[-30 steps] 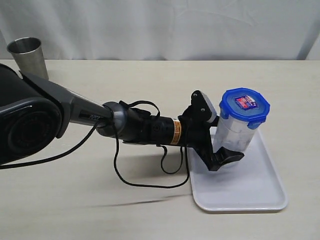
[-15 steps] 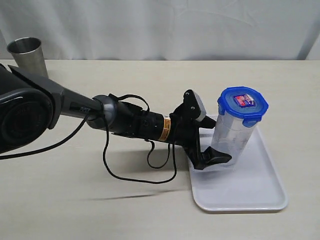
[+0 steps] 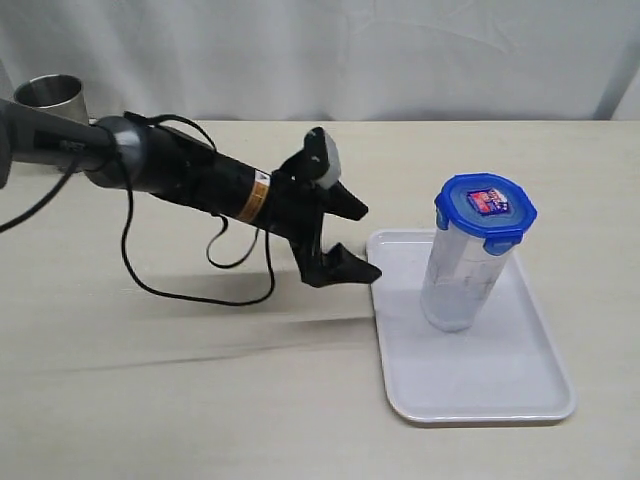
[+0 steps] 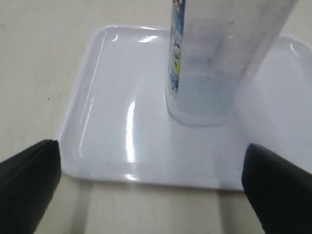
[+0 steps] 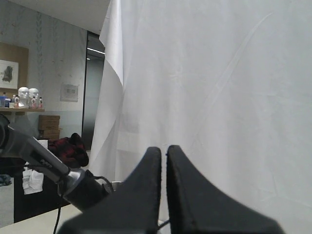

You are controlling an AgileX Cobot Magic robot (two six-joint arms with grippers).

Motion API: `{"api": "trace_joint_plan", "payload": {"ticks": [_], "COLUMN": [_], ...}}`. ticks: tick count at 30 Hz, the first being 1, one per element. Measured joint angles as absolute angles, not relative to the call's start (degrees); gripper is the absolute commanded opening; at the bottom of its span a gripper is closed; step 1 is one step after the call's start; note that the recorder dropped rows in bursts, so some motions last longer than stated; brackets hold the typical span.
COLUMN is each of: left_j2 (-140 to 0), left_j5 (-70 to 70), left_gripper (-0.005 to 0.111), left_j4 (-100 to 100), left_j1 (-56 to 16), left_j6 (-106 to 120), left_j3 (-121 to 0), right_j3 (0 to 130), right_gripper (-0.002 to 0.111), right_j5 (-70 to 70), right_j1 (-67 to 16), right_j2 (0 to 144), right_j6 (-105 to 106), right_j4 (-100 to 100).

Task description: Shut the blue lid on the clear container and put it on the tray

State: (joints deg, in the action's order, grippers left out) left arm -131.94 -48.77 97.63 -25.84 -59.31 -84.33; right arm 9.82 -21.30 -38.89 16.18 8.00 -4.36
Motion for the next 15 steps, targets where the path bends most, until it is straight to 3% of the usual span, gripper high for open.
{"api": "trace_joint_plan", "payload": {"ticks": [7,15], "left_j2": [-127.24,-120.46], "left_j5": [-65.76,-68.84], "left_gripper": [0.105,0.105], "left_j4": [99.45,99.93], "left_j1": [-16.16,-9.82], "left_j6": [-65.44,-76.45], "left_j3": [-84.33,-82.75], "right_j3": [9.82,9.82], "right_gripper": [0.005,0.005], "right_j5": [-21.09,-21.09], "right_j1": [-38.89,-38.89], "right_j2": [16.18,16.18], "right_j6": [8.0,8.0], "right_j4": [-4.36,-4.36]}}
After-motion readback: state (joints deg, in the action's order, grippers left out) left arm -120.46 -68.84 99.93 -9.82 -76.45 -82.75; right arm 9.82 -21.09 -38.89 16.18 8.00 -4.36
